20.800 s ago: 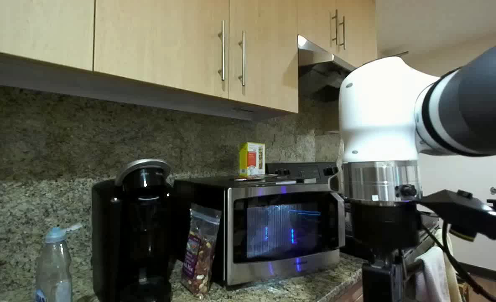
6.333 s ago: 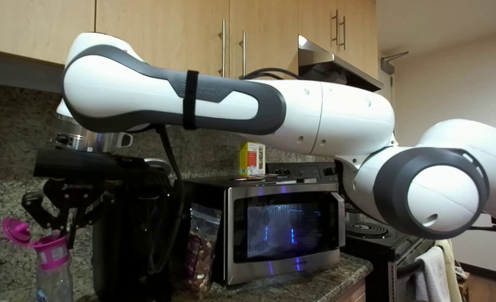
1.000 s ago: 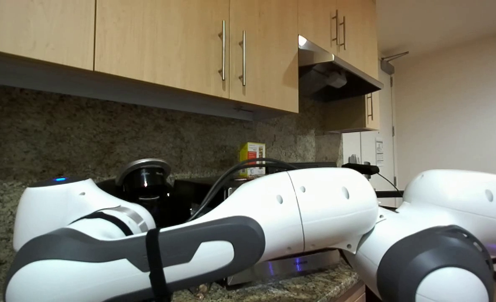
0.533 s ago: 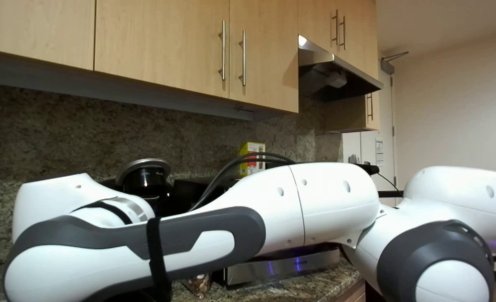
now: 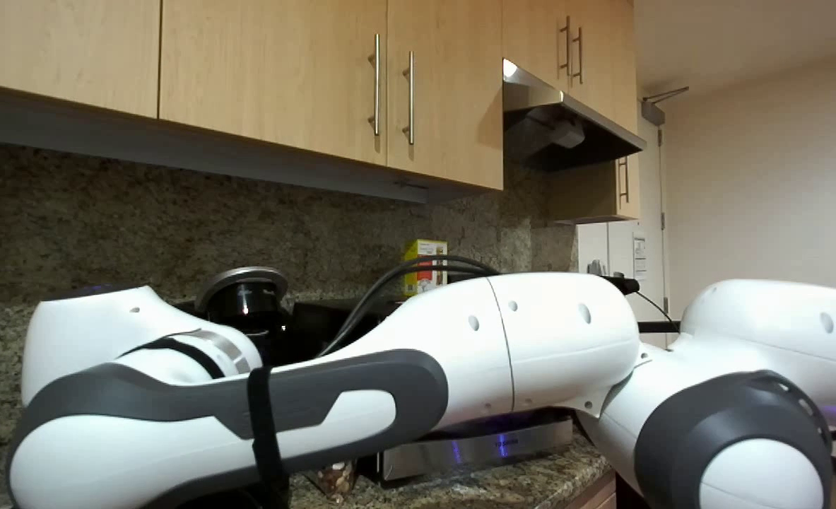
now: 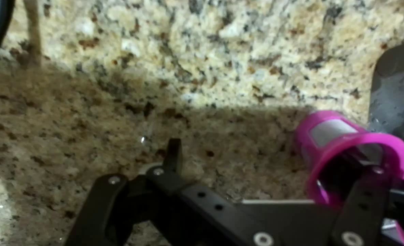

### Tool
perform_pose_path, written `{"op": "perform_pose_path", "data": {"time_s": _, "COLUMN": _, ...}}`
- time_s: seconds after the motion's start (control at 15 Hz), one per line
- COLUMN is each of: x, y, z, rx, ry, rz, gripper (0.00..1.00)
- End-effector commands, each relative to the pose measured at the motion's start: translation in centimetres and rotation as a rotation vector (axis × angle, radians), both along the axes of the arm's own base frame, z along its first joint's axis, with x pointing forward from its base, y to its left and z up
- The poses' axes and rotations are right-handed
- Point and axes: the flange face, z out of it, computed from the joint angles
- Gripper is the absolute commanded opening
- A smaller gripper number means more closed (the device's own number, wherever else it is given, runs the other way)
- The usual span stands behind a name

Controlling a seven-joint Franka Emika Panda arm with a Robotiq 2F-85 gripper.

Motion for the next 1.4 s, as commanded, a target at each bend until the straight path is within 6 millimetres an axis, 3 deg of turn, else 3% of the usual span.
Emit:
{"op": "perform_pose_path", "data": {"time_s": 0.0, "x": 0.6, "y": 0.6, "z": 1.5, "rx": -0.018, "ry": -0.102, "rz": 0.031, "gripper": 1.0}}
{"op": "perform_pose_path", "data": {"time_s": 1.0, "x": -1.6, "y": 5.4, "z": 8.1, "rx": -0.026, "ry": -0.232, "rz": 0.047, "gripper": 1.0}}
{"op": "perform_pose_path", "data": {"time_s": 1.33, "x": -3.0, "y": 7.3, "z": 9.6, "rx": -0.128, "ry": -0.274, "rz": 0.12, "gripper": 1.0}}
